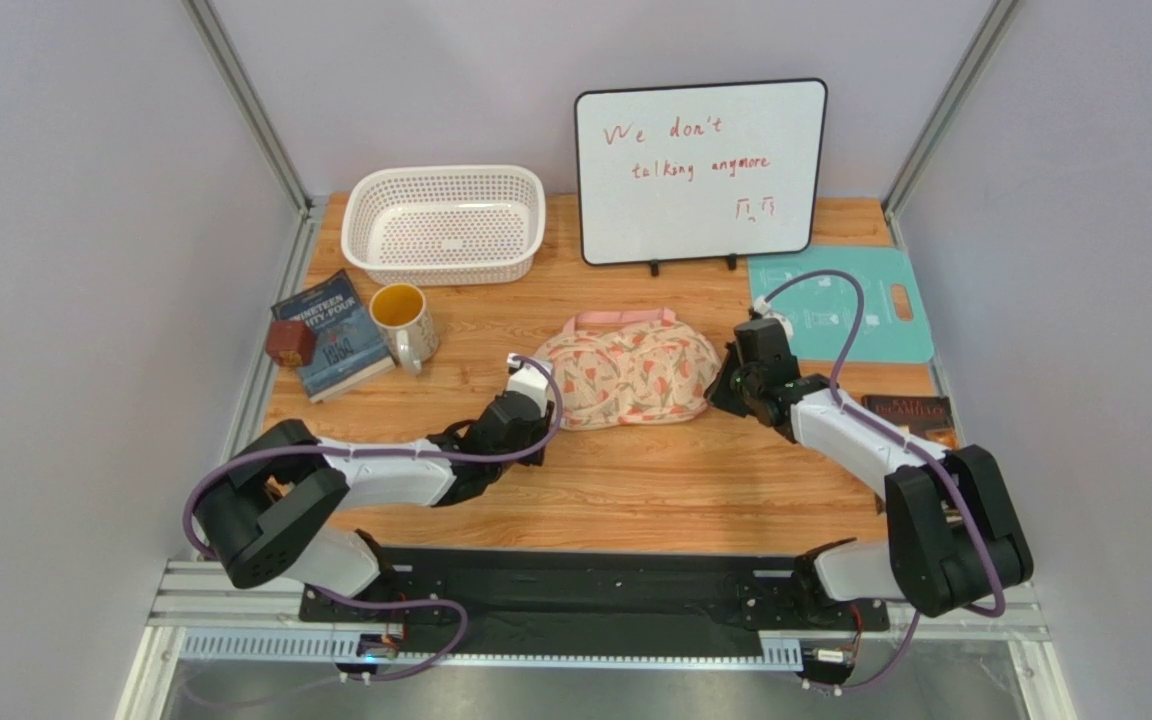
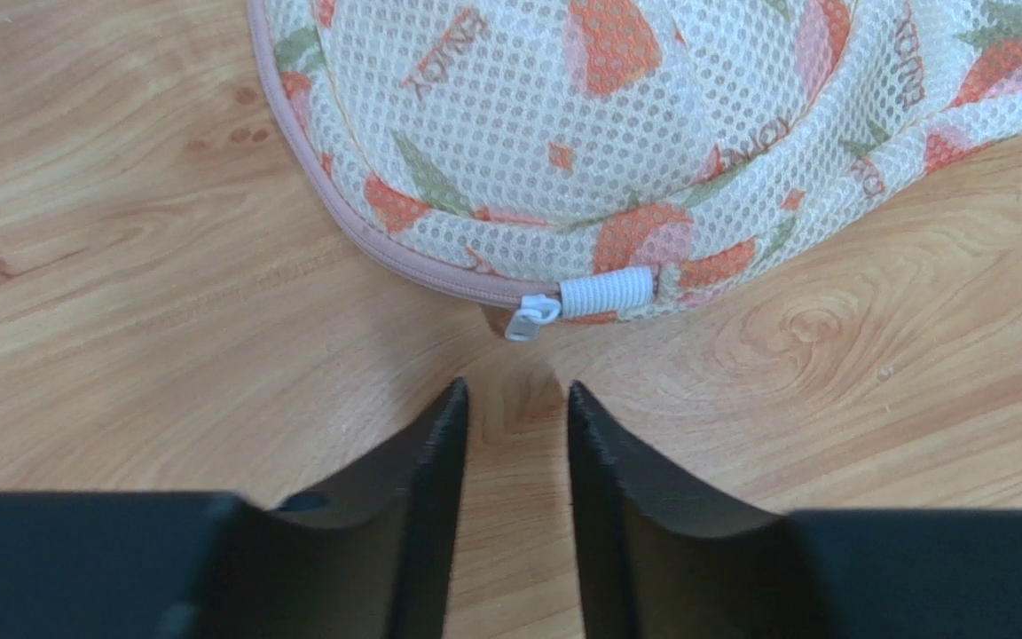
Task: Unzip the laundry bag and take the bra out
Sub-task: Adjust the laundry bag at the center of the board.
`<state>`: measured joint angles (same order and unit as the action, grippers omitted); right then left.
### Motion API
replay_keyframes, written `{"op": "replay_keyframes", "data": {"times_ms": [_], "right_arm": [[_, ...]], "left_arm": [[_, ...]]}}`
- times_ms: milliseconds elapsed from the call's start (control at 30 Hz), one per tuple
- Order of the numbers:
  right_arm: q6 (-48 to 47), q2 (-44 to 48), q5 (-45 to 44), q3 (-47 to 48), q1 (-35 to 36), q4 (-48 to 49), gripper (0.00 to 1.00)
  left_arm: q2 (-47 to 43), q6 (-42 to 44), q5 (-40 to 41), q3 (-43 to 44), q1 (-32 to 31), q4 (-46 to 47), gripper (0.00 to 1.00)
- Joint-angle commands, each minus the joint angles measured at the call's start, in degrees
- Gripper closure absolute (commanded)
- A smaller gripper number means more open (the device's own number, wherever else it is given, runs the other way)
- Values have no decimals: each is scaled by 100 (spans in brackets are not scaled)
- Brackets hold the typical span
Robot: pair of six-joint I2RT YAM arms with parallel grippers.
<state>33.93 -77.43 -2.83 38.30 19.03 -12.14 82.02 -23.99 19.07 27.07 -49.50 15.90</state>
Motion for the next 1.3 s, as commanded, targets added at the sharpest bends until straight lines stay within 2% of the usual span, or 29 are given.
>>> {"op": "replay_keyframes", "data": {"times_ms": [0, 133, 233, 433, 767, 1133, 1267], "right_arm": [[-141, 254, 63, 160, -31, -51, 100], [-264, 290, 160, 160, -65, -95, 100], [-361, 228, 187, 195, -144, -130, 100], [-677, -88, 485, 388, -303, -332, 100], [-730, -194, 573, 406, -303, -324, 100], [-792, -159, 634, 292, -303, -219, 100], [-836, -150, 626, 283, -303, -218, 100]], "left_arm": [[-125, 78, -333, -175, -16, 554, 54], [-107, 140, -509, -316, -8, 870, 44], [-11, 201, -475, -273, -8, 906, 41], [77, 184, -282, -176, -8, 985, 41], [411, 61, -405, 0, 10, 1099, 50], [578, -36, 79, 88, 1, 950, 79], [578, -45, 246, 79, 1, 906, 100]]}}
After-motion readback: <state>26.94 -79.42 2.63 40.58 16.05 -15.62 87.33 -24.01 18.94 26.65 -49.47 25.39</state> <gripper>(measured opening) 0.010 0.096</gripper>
